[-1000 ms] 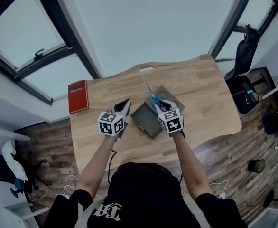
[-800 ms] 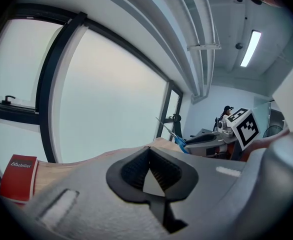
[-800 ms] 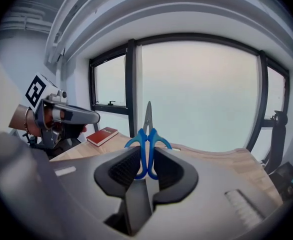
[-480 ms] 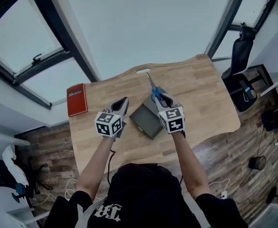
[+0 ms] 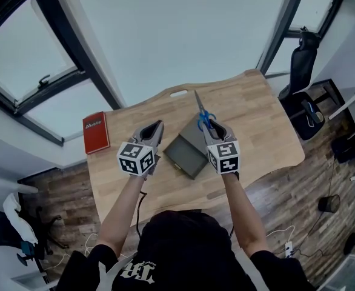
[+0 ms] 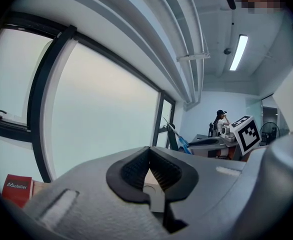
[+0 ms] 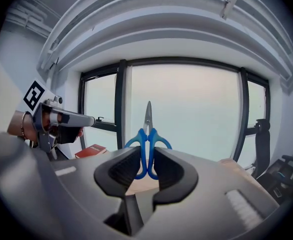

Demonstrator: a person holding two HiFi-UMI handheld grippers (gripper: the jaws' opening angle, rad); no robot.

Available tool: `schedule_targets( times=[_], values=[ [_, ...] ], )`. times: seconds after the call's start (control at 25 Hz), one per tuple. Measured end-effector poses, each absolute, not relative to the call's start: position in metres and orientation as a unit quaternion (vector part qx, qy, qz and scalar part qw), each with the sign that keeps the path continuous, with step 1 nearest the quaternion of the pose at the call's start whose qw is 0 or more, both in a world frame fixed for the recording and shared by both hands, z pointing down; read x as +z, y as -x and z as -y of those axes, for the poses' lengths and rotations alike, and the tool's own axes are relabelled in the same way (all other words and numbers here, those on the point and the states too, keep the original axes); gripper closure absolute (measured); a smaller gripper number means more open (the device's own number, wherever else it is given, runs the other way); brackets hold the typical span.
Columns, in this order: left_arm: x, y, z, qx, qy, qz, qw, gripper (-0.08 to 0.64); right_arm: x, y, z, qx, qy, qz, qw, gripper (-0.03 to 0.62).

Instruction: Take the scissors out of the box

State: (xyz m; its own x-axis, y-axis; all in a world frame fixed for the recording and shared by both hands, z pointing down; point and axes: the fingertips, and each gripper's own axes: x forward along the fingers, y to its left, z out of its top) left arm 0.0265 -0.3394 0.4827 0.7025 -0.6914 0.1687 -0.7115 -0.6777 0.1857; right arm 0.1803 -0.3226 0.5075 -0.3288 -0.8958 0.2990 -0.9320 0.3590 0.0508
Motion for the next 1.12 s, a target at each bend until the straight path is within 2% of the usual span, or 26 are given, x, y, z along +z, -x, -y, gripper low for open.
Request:
schedule_targets(
  times=[1.12],
  values=[
    [0.461,-0.046,0.323,0.025,-0.923,0.367,0.11,0.557,0.503,-0.222,0.287,0.07,-0.595,0.79,0.126,0.505]
  ],
)
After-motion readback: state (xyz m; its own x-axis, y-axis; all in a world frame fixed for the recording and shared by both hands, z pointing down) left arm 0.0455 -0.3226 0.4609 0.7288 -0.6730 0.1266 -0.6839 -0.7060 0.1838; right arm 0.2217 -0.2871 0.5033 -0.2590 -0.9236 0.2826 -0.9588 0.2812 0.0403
